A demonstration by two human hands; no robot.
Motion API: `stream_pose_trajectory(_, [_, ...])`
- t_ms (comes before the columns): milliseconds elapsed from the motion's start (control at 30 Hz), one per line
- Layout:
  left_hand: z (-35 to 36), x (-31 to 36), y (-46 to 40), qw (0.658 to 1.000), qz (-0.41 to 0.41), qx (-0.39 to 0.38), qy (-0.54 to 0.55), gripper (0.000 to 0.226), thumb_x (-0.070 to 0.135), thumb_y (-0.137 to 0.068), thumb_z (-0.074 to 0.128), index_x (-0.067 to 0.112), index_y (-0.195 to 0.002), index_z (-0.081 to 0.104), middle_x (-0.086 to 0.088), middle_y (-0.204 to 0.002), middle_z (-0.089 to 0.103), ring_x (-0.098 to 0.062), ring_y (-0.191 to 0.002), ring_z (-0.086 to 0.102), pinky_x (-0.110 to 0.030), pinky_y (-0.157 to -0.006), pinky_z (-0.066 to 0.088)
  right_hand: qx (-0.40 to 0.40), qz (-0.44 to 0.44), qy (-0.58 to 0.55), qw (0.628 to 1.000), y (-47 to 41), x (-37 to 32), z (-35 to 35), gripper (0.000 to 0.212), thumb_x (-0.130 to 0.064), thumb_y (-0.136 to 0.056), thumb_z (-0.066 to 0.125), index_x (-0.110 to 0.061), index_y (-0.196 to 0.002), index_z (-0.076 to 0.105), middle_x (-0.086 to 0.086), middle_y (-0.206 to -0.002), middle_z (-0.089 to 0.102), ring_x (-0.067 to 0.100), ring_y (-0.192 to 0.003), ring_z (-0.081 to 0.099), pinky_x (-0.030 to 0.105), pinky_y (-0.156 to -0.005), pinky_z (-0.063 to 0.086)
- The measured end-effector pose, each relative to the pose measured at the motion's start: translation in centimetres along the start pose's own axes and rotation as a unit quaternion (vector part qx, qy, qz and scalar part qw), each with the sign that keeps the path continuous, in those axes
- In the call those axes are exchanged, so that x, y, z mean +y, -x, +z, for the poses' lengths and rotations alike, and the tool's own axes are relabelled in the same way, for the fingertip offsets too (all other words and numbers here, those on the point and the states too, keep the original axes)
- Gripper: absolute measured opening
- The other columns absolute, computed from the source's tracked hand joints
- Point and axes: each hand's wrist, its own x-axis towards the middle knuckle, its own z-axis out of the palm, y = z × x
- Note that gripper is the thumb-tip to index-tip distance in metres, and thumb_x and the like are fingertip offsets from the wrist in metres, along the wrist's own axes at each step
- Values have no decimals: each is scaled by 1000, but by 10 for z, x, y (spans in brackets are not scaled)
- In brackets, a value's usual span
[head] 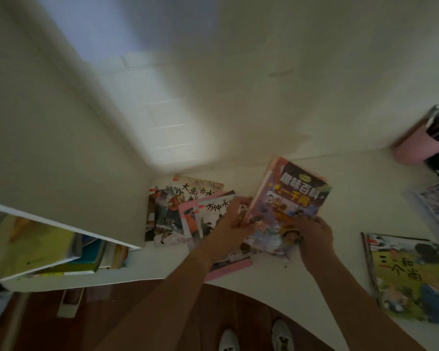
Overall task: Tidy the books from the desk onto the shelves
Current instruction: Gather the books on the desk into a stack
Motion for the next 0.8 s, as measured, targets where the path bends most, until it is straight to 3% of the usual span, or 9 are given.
stream_pose_trajectory(67, [21, -3, -5, 999, 17, 8, -44, 35, 1, -102, 53, 26, -124, 42, -15, -119, 65, -34, -88, 66, -47, -68, 58, -10, -88, 13, 996, -2, -13, -14, 32, 13, -73, 65, 1, -103, 65, 9, -91, 73, 27, -82, 68, 32, -66, 54])
stream_pose_trajectory(167, [54, 1, -13, 995, -7, 63, -79, 42, -5, -103, 40, 33, -122, 44, 14, -94, 53, 0, -70, 51, -29, -66, 46, -21, -145, 51, 988, -5, -29, -20, 28, 13, -61, 63, -5, -83, 62, -8, -67, 69, 9, -68, 63, 22, -63, 51])
stream_pose_trajectory(267, [72, -2, -16, 983, 22, 118, -139, 22, 13, -105, 50, 22, -123, 42, 0, -90, 45, 2, -68, 45, -20, -68, 39, -37, -145, 80, 986, -14, -24, -27, 36, 25, -71, 59, -2, -94, 64, -11, -70, 71, 5, -71, 64, 27, -71, 51])
stream_pose_trajectory(400, [76, -12, -22, 976, -16, 135, -170, 37, 31, -106, 44, 19, -141, 44, 4, -127, 52, -18, -116, 56, -40, -102, 49, -93, -145, 125, 977, -18, -16, -36, 34, 18, -83, 62, -7, -105, 64, -16, -83, 75, 3, -82, 69, 27, -78, 54])
stream_pose_trajectory(467, [72, -13, -16, 965, -32, 206, -158, 37, 40, -100, 49, 24, -133, 49, 4, -129, 51, -24, -120, 52, -50, -102, 49, -130, -137, 116, 975, -19, -29, -39, 23, 10, -86, 64, 3, -107, 61, -15, -80, 74, 3, -81, 70, 30, -80, 59])
stream_pose_trajectory(600, [39, -12, 12, 846, -154, 452, -239, 55, 38, -93, 64, 25, -141, 42, -7, -144, 45, -28, -132, 43, -44, -106, 45, -174, -33, 156, 972, -51, -58, -47, 82, -44, -36, 98, 1, -93, 60, 18, -88, 66, 28, -85, 72, 40, -79, 61])
stream_pose_trajectory(667, [20, -20, 27, 808, -250, 465, -261, 70, 45, -90, 65, 20, -147, 33, -15, -152, 34, -34, -139, 32, -48, -109, 38, -164, 18, 238, 957, -75, -60, -47, 71, -44, -30, 96, -1, -79, 69, 21, -86, 72, 30, -77, 73, 41, -70, 62])
stream_pose_trajectory(733, [8, -26, 37, 800, -317, 448, -243, 86, 51, -87, 68, 13, -148, 22, -20, -155, 26, -39, -141, 27, -52, -110, 36, -81, -35, 453, 887, -86, -58, -45, 46, -38, -65, 80, 1, -87, 70, 25, -90, 71, 39, -79, 69, 50, -74, 57])
stream_pose_trajectory(800, [3, -31, 43, 804, -347, 433, -211, 99, 56, -83, 72, 10, -149, 15, -21, -151, 27, -41, -138, 33, -52, -106, 39, 40, -130, 626, 768, -93, -44, -43, 60, -49, -78, 58, 9, -97, 63, 28, -92, 63, 41, -85, 61, 47, -78, 50])
